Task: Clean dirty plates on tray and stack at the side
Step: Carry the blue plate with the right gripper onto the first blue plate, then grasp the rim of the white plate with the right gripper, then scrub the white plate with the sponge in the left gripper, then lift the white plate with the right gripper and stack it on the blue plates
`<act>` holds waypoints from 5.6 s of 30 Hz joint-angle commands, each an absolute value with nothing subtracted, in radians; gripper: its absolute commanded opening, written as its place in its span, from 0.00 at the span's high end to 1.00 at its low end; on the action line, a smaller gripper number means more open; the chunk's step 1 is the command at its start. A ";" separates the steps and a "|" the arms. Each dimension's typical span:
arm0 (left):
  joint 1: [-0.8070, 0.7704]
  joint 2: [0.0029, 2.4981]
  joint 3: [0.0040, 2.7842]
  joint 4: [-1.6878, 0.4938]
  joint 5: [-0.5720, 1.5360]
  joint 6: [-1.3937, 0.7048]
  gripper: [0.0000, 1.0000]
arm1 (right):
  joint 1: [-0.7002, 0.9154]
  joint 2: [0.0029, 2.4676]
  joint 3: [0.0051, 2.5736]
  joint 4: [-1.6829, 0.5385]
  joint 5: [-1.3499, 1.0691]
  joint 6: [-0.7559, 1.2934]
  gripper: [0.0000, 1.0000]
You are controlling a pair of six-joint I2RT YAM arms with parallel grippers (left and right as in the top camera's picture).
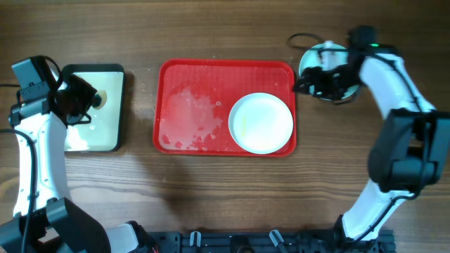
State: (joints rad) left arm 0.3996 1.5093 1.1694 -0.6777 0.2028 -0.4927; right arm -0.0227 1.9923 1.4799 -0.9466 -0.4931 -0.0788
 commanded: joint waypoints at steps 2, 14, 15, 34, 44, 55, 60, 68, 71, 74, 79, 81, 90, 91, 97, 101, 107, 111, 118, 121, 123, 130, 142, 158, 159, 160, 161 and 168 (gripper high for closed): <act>0.401 1.521 1.162 -0.676 0.198 -0.503 0.96 | 0.191 1.994 1.479 -0.910 -0.140 -0.150 0.20; 0.401 1.521 1.162 -0.678 0.201 -0.503 0.96 | 0.262 2.008 1.383 -0.867 -0.113 -0.161 0.31; 0.401 1.521 1.162 -0.677 0.201 -0.503 0.96 | 0.262 2.008 1.370 -0.868 -0.113 -0.160 0.32; 0.216 1.521 1.153 -0.635 0.250 -0.502 0.96 | 0.320 2.009 1.266 -0.629 -0.258 0.161 0.96; -0.187 1.620 1.064 -0.512 0.250 -0.502 0.96 | 0.513 2.009 1.266 -0.403 -0.228 0.291 0.96; -0.319 1.822 1.063 -0.447 0.278 -0.452 0.95 | 0.501 2.091 1.266 -0.355 -0.250 0.325 0.96; -0.318 1.888 1.063 -0.435 0.211 -0.350 0.94 | 0.501 2.102 1.267 -0.363 -0.313 0.317 0.96; -0.318 1.886 1.069 -0.563 -0.445 -0.310 0.96 | 0.492 2.102 1.267 -0.387 -0.282 0.317 0.96; -0.317 1.862 1.076 -0.581 -0.525 -0.310 0.96 | 0.489 2.102 1.267 -0.386 -0.282 0.317 0.96; -0.317 1.811 1.099 -0.580 -0.421 -0.325 0.96 | 0.490 2.102 1.267 -0.386 -0.283 0.317 0.96; -0.316 1.768 1.104 -0.387 0.278 -0.339 0.93 | 0.490 2.102 1.267 -0.382 -0.283 0.318 0.96; -0.321 1.806 1.103 -0.332 0.295 -0.401 0.88 | 0.490 2.102 1.267 -0.382 -0.283 0.318 0.96; -0.317 1.947 1.103 -0.395 0.023 -0.397 0.96 | 0.490 2.102 1.267 -0.383 -0.283 0.318 0.96; -0.312 1.947 1.103 -0.419 -0.071 -0.397 0.96 | 0.490 2.102 1.267 -0.383 -0.283 0.318 0.96; -0.270 1.847 1.105 -0.557 -0.516 -0.398 0.96 | 0.489 2.102 1.279 -0.406 -0.241 0.318 0.96; -0.207 1.656 1.105 -0.561 -0.551 -0.402 0.96 | 0.490 2.091 1.355 -0.503 -0.210 0.263 0.96; 0.092 1.402 1.105 -0.546 -0.190 -0.514 0.96 | 0.507 1.954 1.487 -0.599 -0.114 0.040 0.96; 0.291 1.451 1.083 -0.539 0.028 -0.513 0.96 | 0.615 1.818 1.556 -0.605 0.228 -0.235 0.96; 0.352 1.665 1.078 -0.455 0.063 -0.509 0.96 | 0.899 1.711 1.557 -0.337 0.877 -0.822 0.96; 0.360 1.733 1.078 -0.410 0.062 -0.502 0.96 | 0.946 1.711 1.557 -0.275 0.976 -0.957 0.96; 0.370 1.757 1.077 -0.400 0.051 -0.503 0.96 | 0.952 1.711 1.557 -0.251 1.007 -1.003 0.96; 0.391 1.783 1.077 -0.388 0.026 -0.503 0.78 | 0.952 1.711 1.557 -0.243 1.009 -0.993 0.96; 0.391 1.570 1.082 -0.370 0.042 -0.503 0.07 | 0.948 1.711 1.557 -0.203 1.006 -1.044 0.96; 0.388 1.390 1.081 -0.458 0.282 -0.503 0.03 | 0.573 1.713 1.501 -0.535 0.050 -0.048 0.96; 0.388 1.390 1.081 -0.464 0.285 -0.503 0.00 | 0.521 1.716 1.479 -0.525 -0.030 0.007 0.96; 0.388 1.390 1.081 -0.469 0.284 -0.503 0.00 | 0.472 1.721 1.458 -0.521 -0.094 0.060 0.96; 0.388 1.390 1.081 -0.469 0.284 -0.503 0.00 | 0.426 1.732 1.439 -0.517 -0.156 0.096 0.96; 0.389 1.390 1.081 -0.469 0.284 -0.503 0.00 | 0.311 1.770 1.395 -0.532 -0.162 0.076 0.96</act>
State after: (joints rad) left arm 0.3866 1.3930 1.0851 -0.4706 0.2611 -0.5072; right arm 0.3054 1.7844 1.3972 -0.5381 -0.1699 0.0536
